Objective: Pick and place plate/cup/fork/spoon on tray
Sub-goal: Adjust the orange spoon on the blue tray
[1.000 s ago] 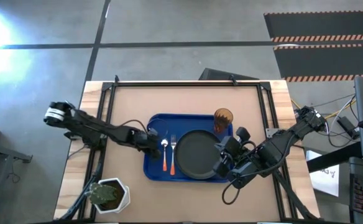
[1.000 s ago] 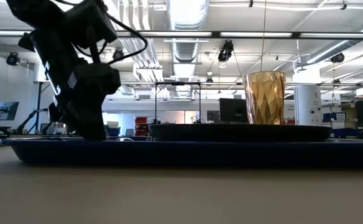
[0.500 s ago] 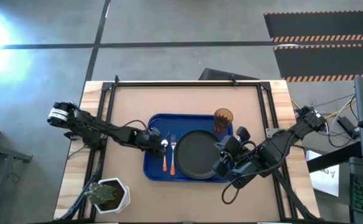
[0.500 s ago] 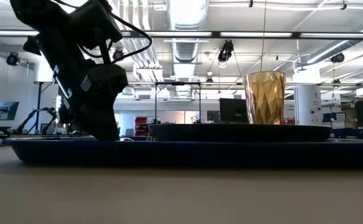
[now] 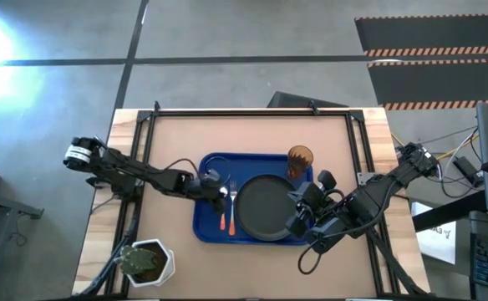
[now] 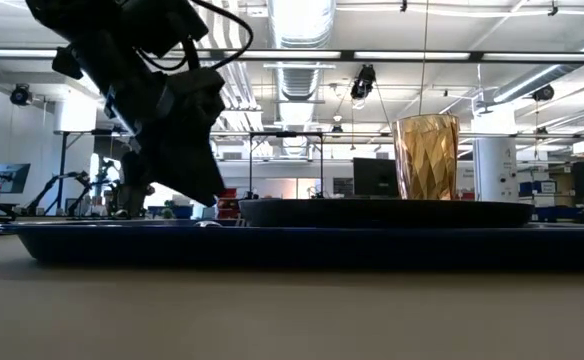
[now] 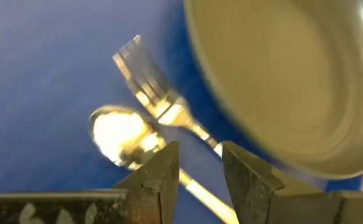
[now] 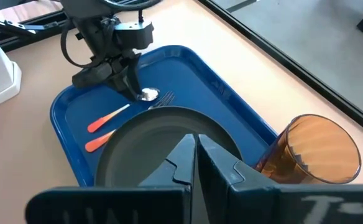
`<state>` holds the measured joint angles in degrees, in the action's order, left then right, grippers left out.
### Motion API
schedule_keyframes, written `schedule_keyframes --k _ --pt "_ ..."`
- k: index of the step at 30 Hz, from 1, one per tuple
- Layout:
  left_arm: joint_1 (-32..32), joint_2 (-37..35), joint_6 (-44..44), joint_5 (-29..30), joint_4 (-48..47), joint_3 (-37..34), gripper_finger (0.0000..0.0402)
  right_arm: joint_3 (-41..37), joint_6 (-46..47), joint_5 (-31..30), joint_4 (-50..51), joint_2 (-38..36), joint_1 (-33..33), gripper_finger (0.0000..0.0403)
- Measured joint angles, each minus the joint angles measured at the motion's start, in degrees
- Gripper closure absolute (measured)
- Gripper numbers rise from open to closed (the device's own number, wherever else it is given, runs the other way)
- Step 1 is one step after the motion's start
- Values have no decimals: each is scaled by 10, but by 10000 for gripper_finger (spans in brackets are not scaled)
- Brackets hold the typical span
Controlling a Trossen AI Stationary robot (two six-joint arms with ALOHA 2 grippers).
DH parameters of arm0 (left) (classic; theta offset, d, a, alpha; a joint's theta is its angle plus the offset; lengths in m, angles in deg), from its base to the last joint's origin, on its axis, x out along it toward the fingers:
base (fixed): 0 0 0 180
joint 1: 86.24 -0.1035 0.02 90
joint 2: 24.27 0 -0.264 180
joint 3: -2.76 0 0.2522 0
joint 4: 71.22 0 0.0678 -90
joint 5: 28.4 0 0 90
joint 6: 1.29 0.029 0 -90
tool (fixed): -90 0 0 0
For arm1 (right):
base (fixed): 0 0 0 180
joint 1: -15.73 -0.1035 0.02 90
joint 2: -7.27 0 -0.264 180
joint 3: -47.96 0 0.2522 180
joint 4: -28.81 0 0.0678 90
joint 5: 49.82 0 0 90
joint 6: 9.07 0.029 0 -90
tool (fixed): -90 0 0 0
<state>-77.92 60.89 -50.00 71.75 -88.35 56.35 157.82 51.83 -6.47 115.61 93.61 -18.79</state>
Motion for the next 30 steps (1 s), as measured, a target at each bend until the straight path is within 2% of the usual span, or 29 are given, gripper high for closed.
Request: schedule_keyframes --k 9,15,21,30 --pt "0 4 -5 0 16 0 297 0 0 0 0 0 0 394" --pt "3 19 -20 -13 -56 0 299 0 0 0 0 0 0 394" --pt "11 9 -20 -22 -153 0 339 0 -3 0 0 0 0 394" --pt "14 2 -6 -24 -153 22 394 0 -5 0 0 0 0 394"
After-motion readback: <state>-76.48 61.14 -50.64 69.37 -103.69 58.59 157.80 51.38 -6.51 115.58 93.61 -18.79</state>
